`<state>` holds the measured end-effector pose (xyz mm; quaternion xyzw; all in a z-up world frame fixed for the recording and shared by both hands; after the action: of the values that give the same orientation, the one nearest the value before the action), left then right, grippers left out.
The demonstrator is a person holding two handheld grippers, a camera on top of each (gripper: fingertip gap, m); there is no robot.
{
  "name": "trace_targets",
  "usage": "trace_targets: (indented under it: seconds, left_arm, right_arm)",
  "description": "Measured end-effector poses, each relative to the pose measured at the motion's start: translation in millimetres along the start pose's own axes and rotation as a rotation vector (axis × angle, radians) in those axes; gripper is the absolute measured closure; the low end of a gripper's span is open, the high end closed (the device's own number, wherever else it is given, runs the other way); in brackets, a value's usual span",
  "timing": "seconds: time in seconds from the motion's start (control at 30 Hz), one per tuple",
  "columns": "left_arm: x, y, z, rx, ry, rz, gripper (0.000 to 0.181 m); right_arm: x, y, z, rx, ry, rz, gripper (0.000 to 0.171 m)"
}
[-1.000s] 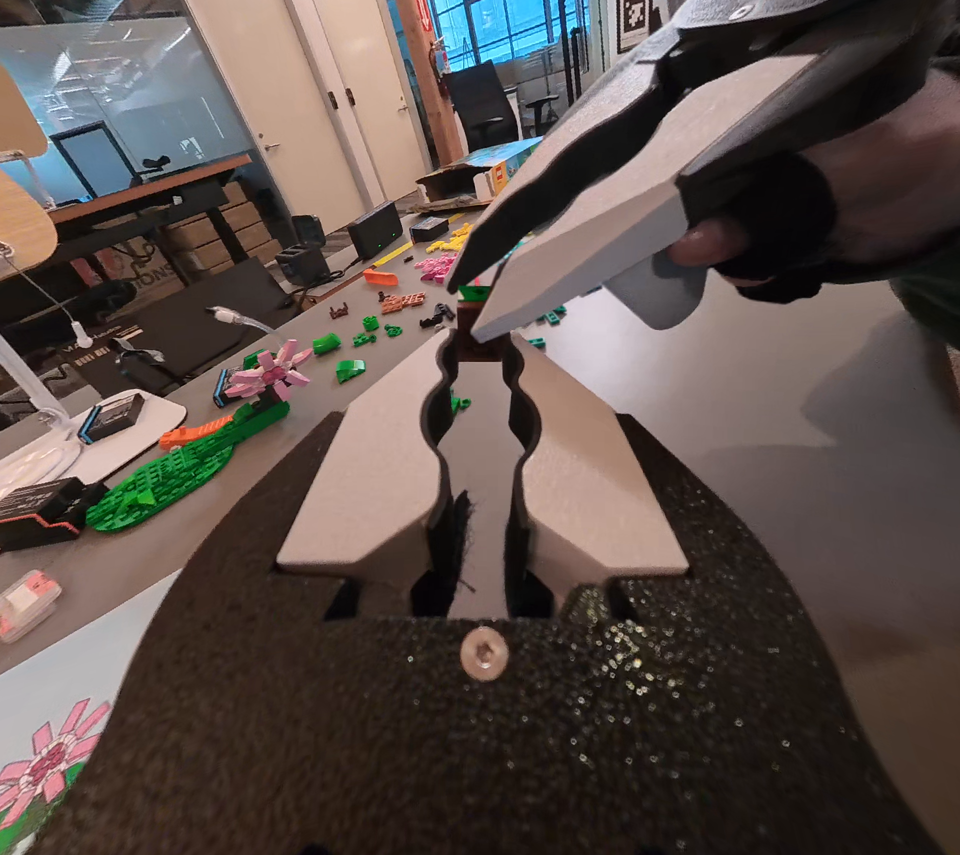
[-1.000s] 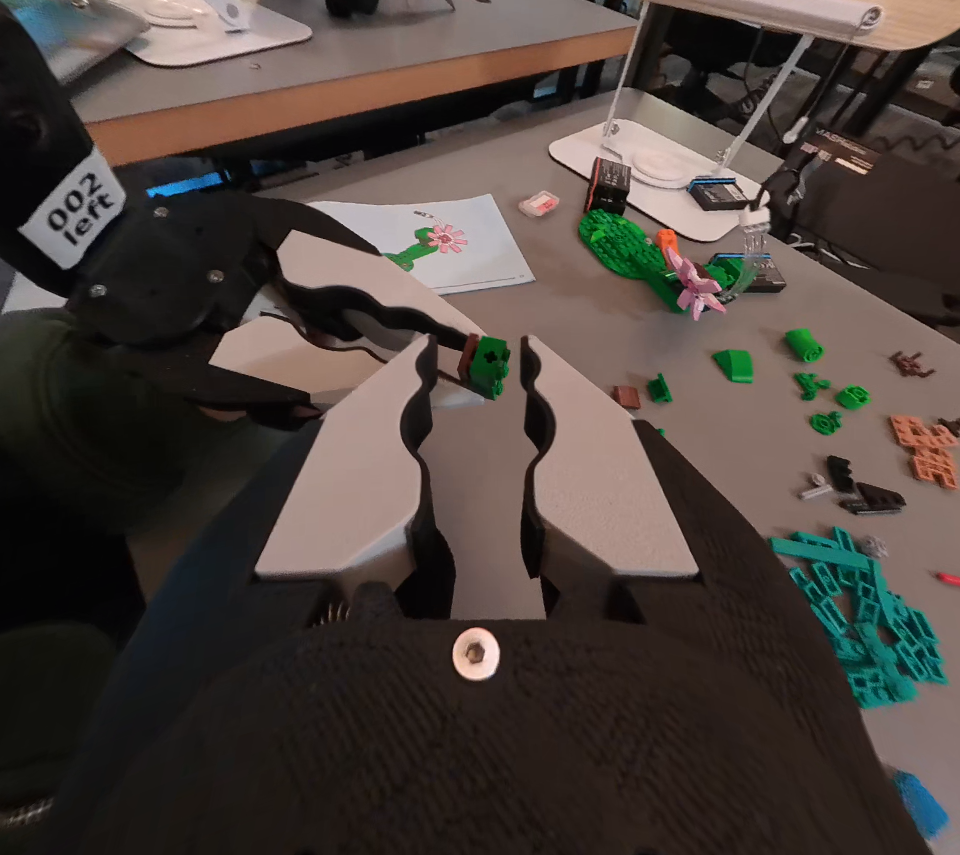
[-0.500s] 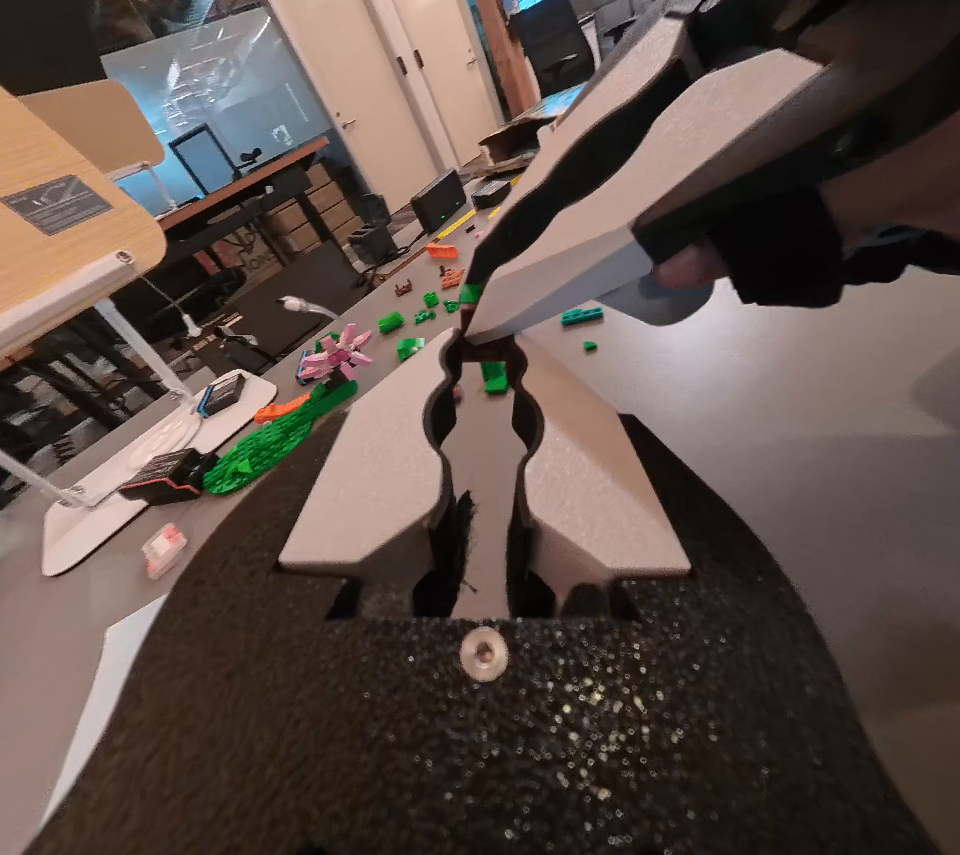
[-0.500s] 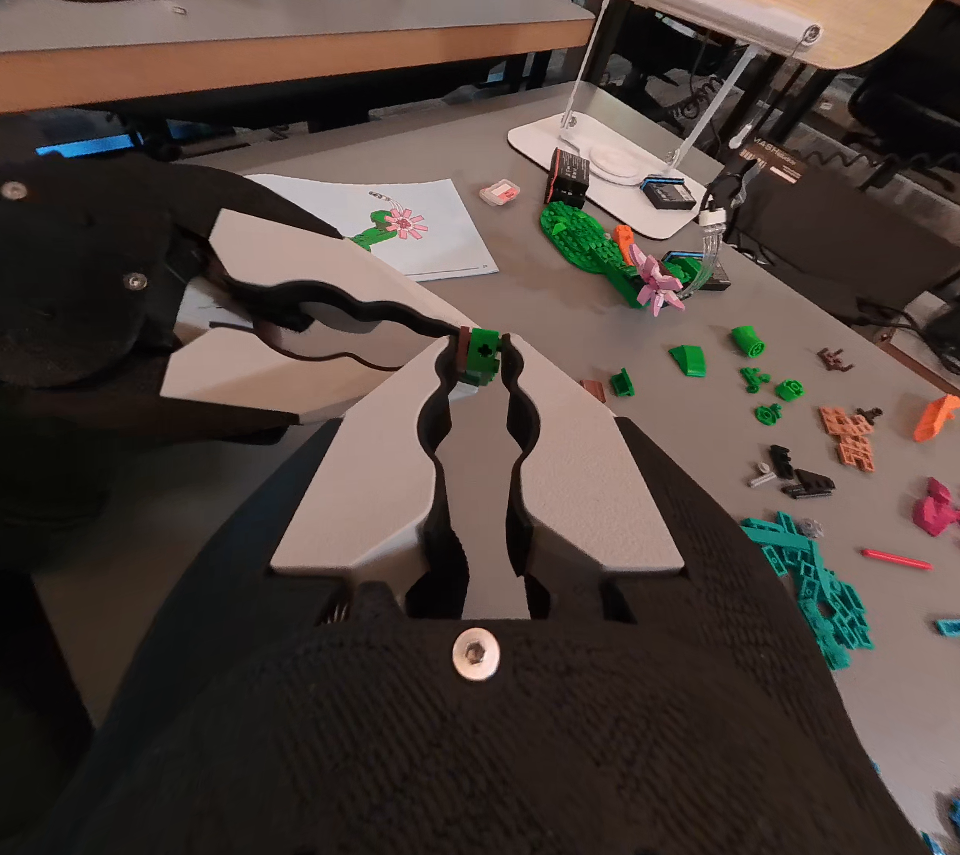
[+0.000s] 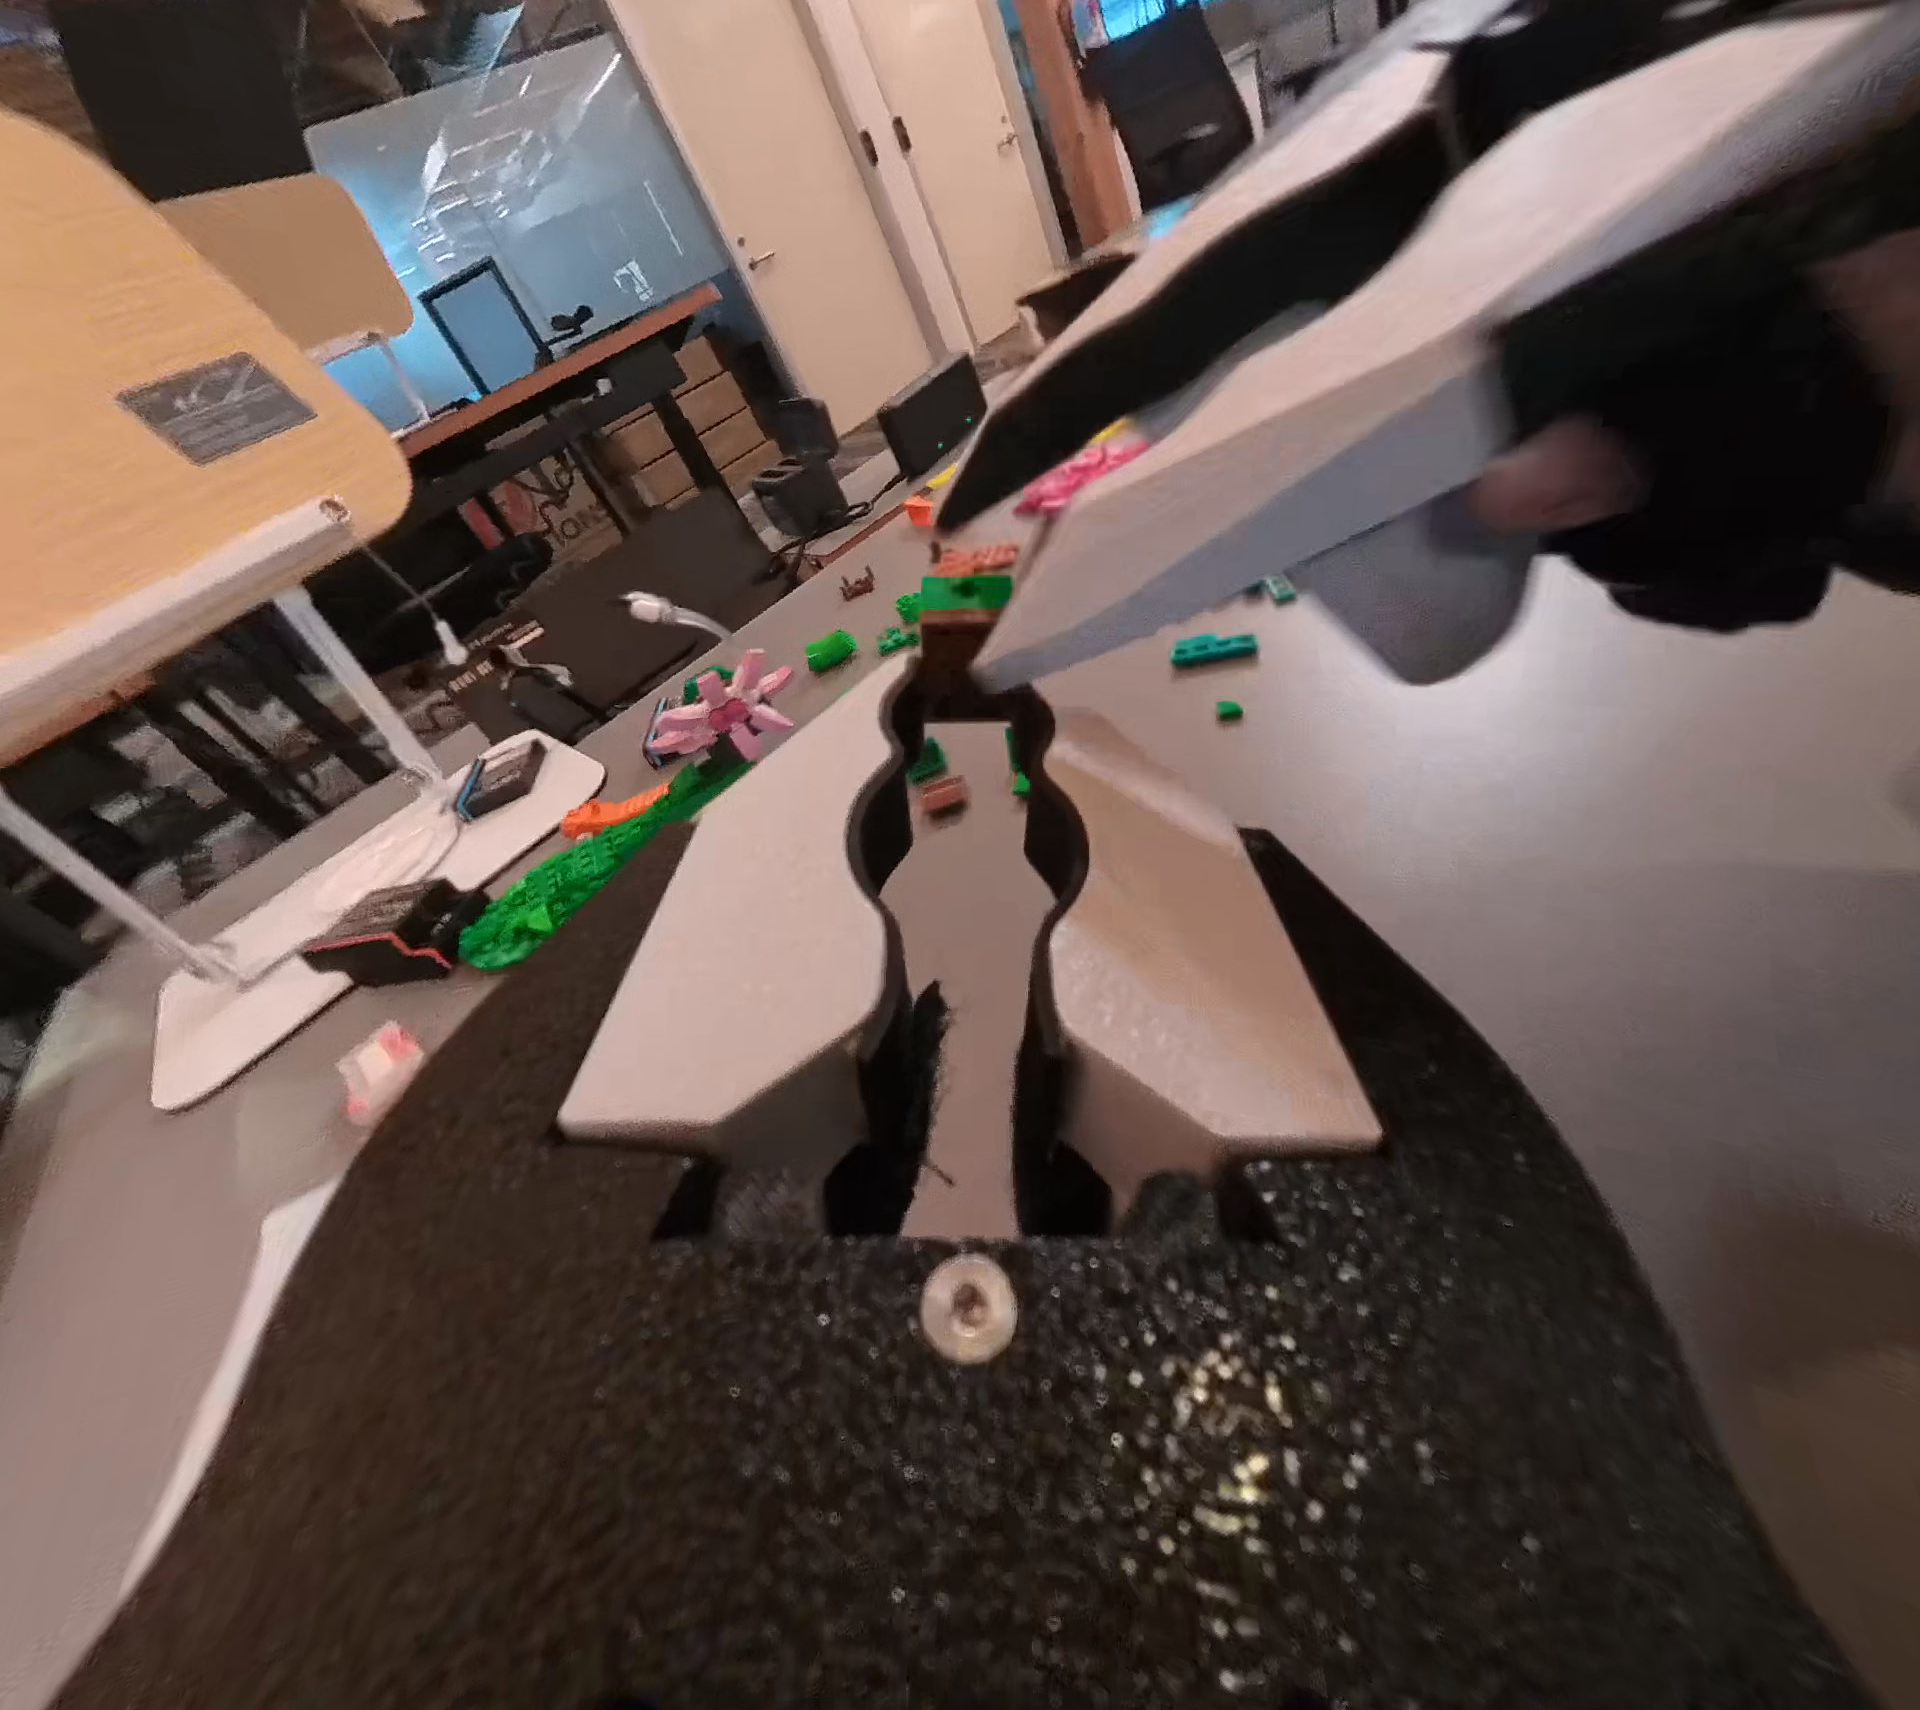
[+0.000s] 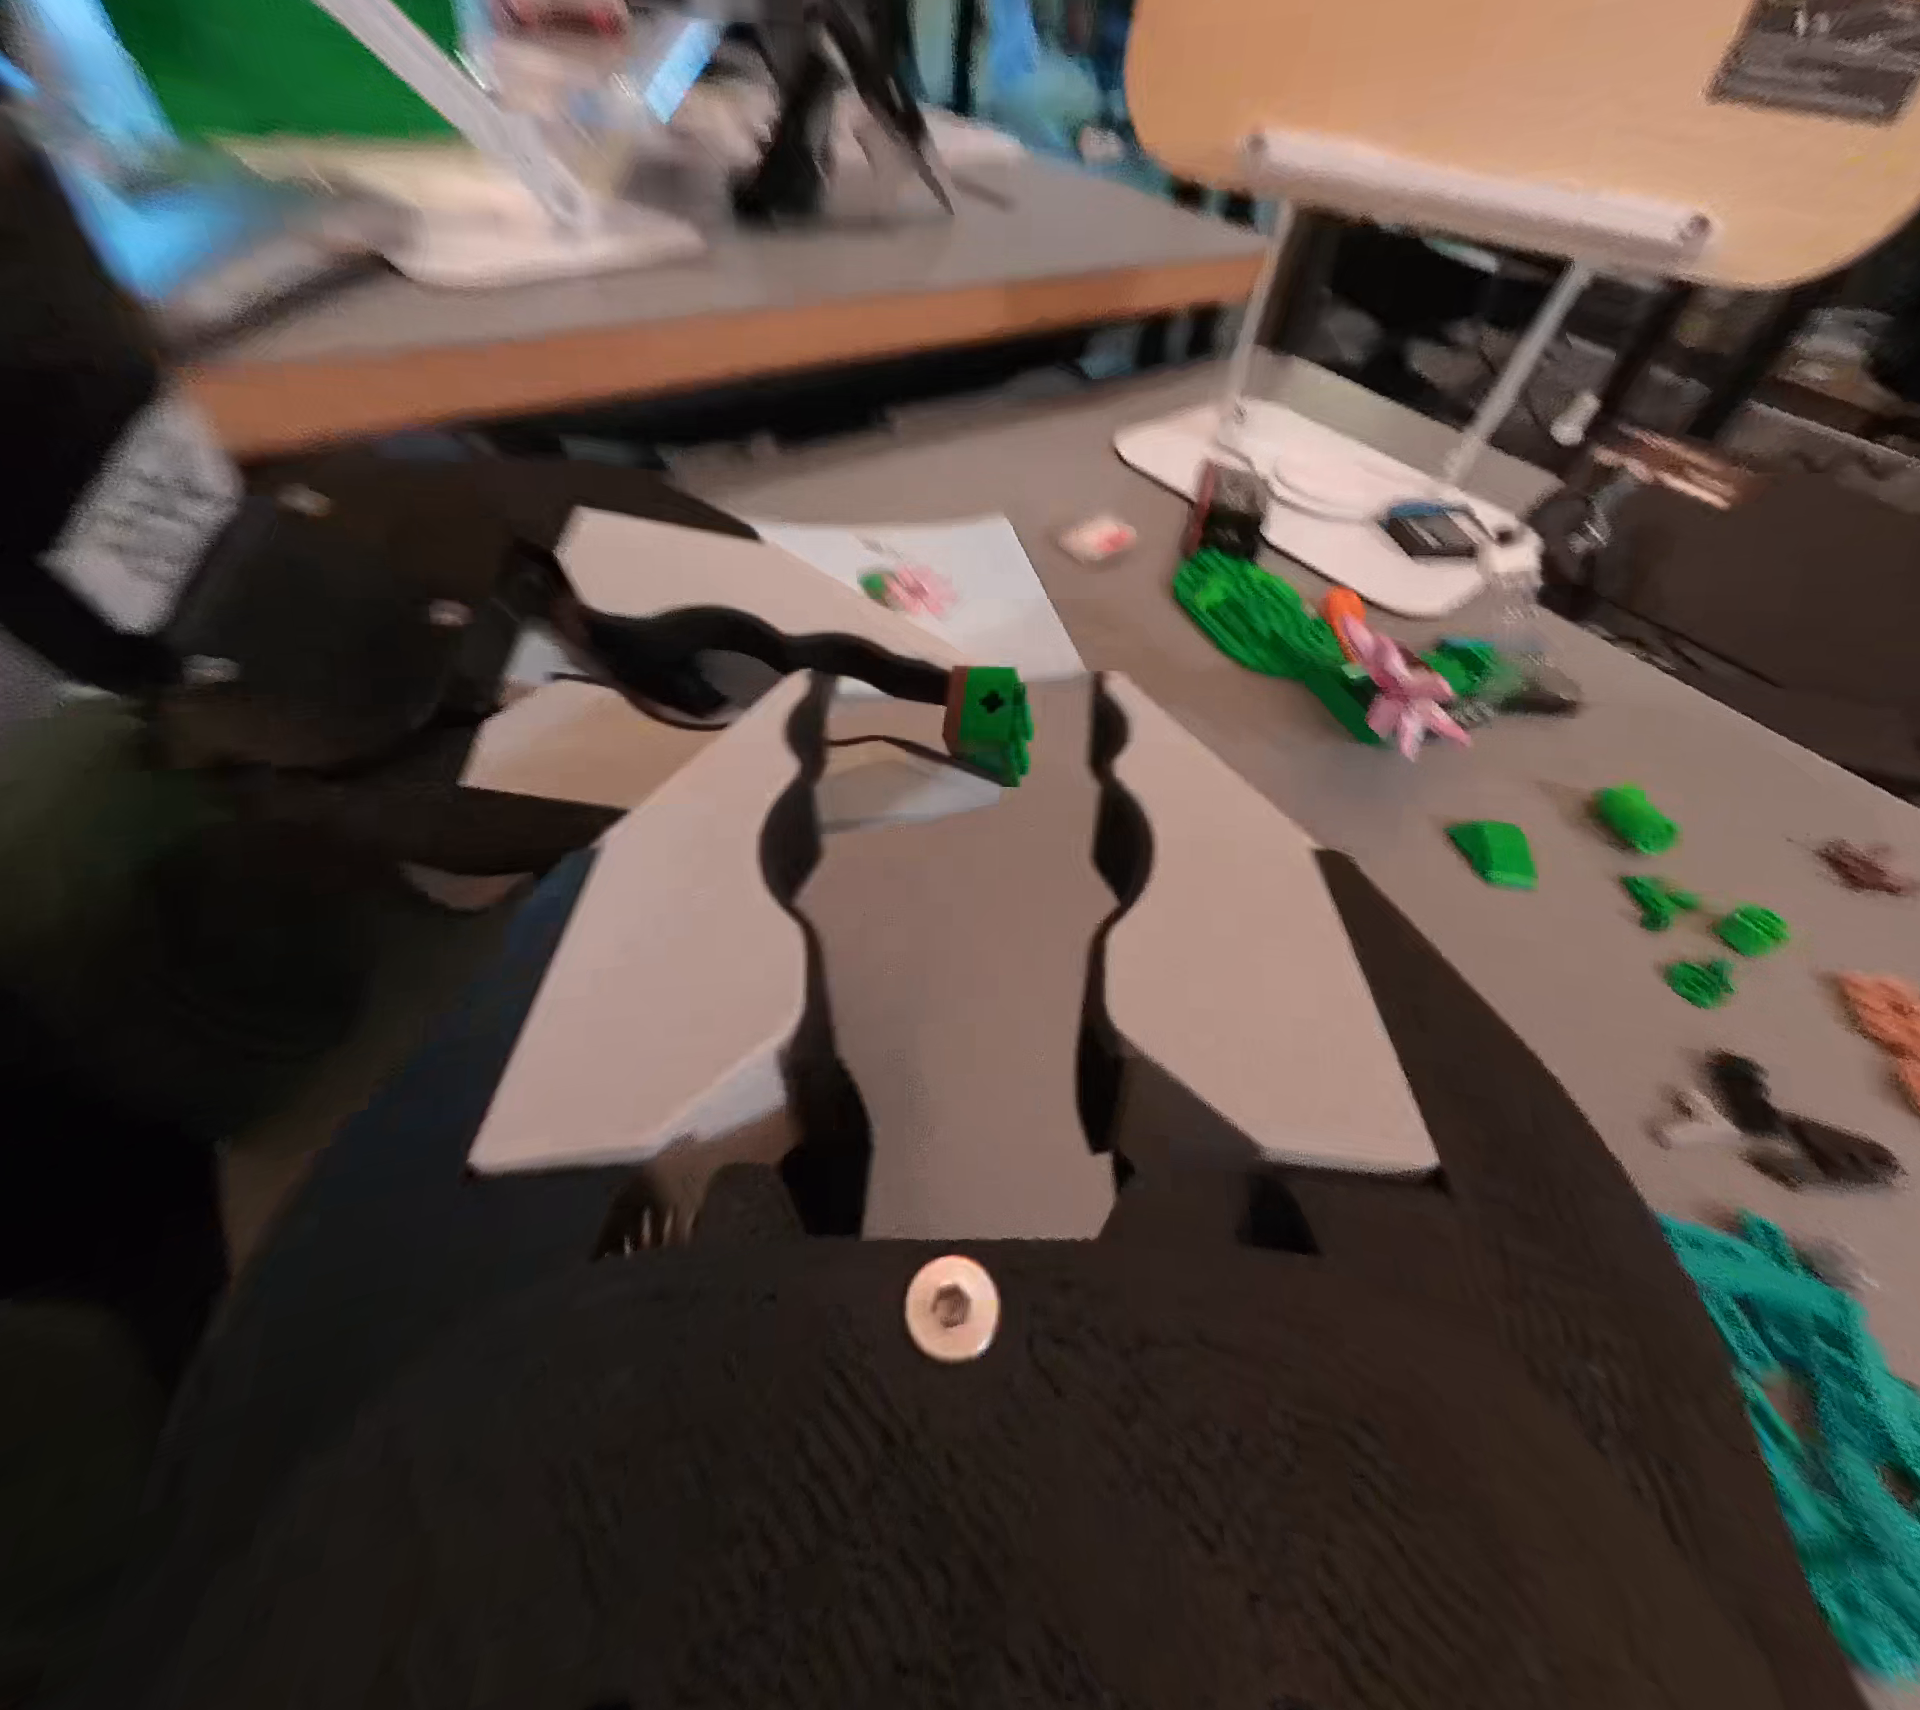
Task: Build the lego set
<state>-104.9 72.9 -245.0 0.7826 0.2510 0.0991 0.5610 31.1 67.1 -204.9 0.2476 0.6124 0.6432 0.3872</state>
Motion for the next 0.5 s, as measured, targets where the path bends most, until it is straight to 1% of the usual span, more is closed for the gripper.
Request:
trace_targets:
  seconds: [0.03,0.07,0.13,0.2,0.27,0.33,0.4,0.5]
  left_arm:
    - [-3.3,-0.3,-4.7,-0.055,-0.007,0.054,0.168]
    - [-7.8,0.9,-9.4,-0.133,-0.044,0.146,0.168]
    - [-17.2,2.4,-21.0,-0.347,-0.146,0.372,0.168]
    - [-21.9,2.5,-30.9,-0.564,-0.278,0.573,0.168]
    - [-21.9,2.3,-35.7,-0.739,-0.386,0.708,0.168]
    - [-18.1,6.8,-34.6,-0.833,-0.464,0.783,0.168]
    - [-10.2,12.9,-28.8,-0.845,-0.502,0.768,0.168]
    - [0.4,17.2,-20.3,-0.850,-0.522,0.730,0.167]
  right_arm:
    - [-3.9,1.7,4.9,0.034,0.041,0.056,0.111]
    - [-7.6,1.7,10.8,0.033,0.051,0.104,0.109]
    - [-11.8,-1.3,19.1,-0.058,0.032,0.170,0.109]
    - [-12.8,-1.6,16.9,-0.174,0.045,0.212,0.111]
    - [-12.9,2.0,8.8,-0.305,0.052,0.270,0.117]
    - [-11.7,5.2,1.8,-0.433,0.038,0.329,0.125]
    - [-9.6,8.2,0.6,-0.493,0.004,0.383,0.130]
    - [-9.8,11.9,7.1,-0.505,-0.004,0.460,0.134]
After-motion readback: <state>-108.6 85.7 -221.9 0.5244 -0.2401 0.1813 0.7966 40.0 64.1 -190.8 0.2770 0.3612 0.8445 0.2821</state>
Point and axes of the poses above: each gripper's, where its closed fingertips meet, x out along the fingers, y out of its top, z = x × y across the jaws, the point moved 10 cm from there along -x, back along the fingers, and after that the axes turned 15 degrees about -y, right-handed, at the moved point
